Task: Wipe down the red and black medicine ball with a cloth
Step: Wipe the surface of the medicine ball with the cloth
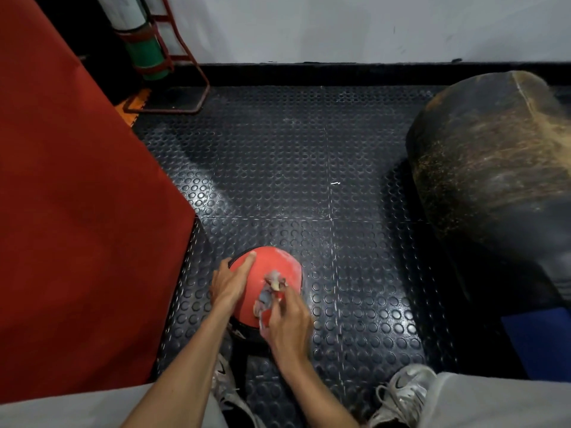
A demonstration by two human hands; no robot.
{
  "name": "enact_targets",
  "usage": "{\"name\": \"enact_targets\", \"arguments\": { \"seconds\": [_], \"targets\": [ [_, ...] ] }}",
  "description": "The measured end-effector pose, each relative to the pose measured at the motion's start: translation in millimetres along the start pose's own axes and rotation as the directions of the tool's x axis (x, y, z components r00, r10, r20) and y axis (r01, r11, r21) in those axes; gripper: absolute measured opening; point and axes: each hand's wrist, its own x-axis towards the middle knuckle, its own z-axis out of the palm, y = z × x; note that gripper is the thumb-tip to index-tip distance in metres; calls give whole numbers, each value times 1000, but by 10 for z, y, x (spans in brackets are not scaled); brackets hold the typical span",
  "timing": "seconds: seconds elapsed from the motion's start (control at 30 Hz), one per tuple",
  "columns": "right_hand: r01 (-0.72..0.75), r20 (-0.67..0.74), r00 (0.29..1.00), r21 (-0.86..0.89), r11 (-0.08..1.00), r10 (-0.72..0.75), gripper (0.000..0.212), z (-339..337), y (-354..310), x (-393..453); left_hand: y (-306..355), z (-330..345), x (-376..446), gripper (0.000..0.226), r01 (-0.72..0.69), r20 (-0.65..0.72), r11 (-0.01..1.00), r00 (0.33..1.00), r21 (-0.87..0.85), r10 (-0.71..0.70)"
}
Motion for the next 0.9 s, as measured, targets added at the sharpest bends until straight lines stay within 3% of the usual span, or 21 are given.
{"name": "enact_targets", "arguments": {
  "seconds": [0.07,0.13,0.17,0.23,0.33,0.47,0.57,0.67,0.8,0.9],
  "targets": [
    [-134,4,991,-9,991,134,21,3,145,361,-62,-20,7,97,-21,-5,1000,1000,-18,21],
    [-357,-25,933,48,933,359,19,-54,257,748,-117,-4,-7,93,-18,-11,999,1000,-41,18],
    [-401,-32,914,101,911,405,19,-44,276,761,-126,-11,-7,93,-14,-16,999,1000,-50,13],
    [-330,-103,932,160,930,348,18,9,155,377,-102,-61,44,97,-9,-7,997,1000,-71,8],
    [-187,-89,976,139,973,200,9,14,28,-193,-83,-123,143,99,-35,14,998,999,-58,36],
    [-366,-88,922,113,924,376,16,-49,194,565,-130,-67,147,94,-57,16,998,998,-1,57],
    [-276,-146,942,172,946,301,19,53,105,306,-82,-65,187,97,-37,14,999,999,5,36],
    [-187,-92,975,170,968,204,17,84,45,-129,-90,-110,222,99,-76,42,997,996,-15,77],
    [-384,-32,921,107,917,389,17,44,196,747,-153,-81,175,98,-121,56,992,991,48,118],
    [-278,-130,949,82,957,287,22,128,114,406,-99,-98,179,97,-148,76,985,987,91,141]
  ]
}}
